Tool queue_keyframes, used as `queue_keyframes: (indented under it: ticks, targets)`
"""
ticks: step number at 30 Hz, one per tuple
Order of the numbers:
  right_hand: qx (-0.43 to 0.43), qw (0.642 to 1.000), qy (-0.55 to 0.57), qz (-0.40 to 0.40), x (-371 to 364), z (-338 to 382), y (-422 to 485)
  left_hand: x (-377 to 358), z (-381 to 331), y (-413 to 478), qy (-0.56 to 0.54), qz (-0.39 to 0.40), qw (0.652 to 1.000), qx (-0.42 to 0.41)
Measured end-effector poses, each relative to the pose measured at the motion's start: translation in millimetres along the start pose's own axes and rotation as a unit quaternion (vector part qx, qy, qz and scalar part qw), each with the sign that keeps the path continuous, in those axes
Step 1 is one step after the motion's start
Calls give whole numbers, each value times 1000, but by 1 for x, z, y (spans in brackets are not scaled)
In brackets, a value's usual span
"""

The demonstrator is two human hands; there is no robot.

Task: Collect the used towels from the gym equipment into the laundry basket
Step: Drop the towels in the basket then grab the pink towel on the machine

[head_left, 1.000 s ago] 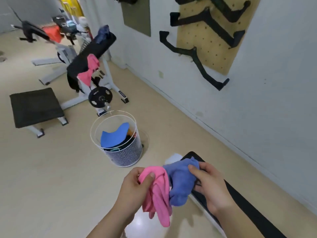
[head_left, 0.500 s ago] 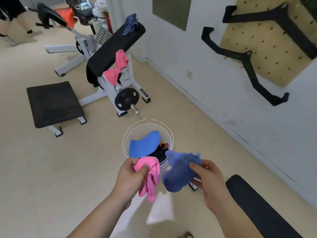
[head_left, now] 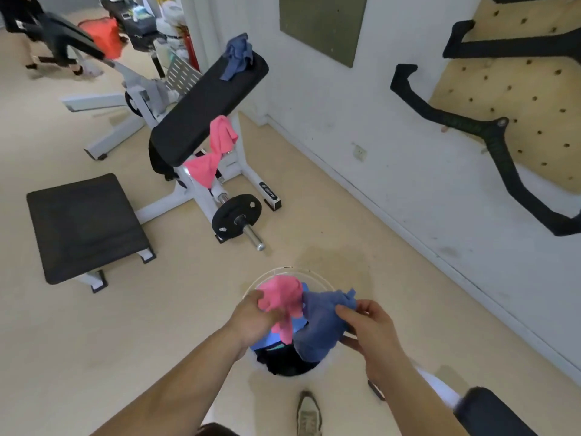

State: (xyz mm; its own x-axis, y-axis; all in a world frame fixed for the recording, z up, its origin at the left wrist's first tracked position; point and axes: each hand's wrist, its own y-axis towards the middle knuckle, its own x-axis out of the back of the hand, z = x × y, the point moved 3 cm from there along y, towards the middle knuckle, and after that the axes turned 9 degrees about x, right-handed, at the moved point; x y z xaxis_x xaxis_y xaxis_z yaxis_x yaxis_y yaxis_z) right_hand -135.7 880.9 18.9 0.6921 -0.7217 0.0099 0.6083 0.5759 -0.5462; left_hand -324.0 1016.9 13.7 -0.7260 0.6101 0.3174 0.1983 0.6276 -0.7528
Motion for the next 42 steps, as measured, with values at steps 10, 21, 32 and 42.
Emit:
queue_keyframes:
  ticks: [10,21,32,42]
  targets:
    - [-79,986,-83,-124,-142,-25,84,173,40,103,139,13,990,6]
    - [-104,993,-39,-39,-384,8,80,367,3,175,122,40,990,-51]
    - [8,999,-37,7,-509,136,212,448,-109,300,89,31,994,-59]
    - [18,997,-58,54,-590,239,353,510,-236,396,70,-19,996,-46]
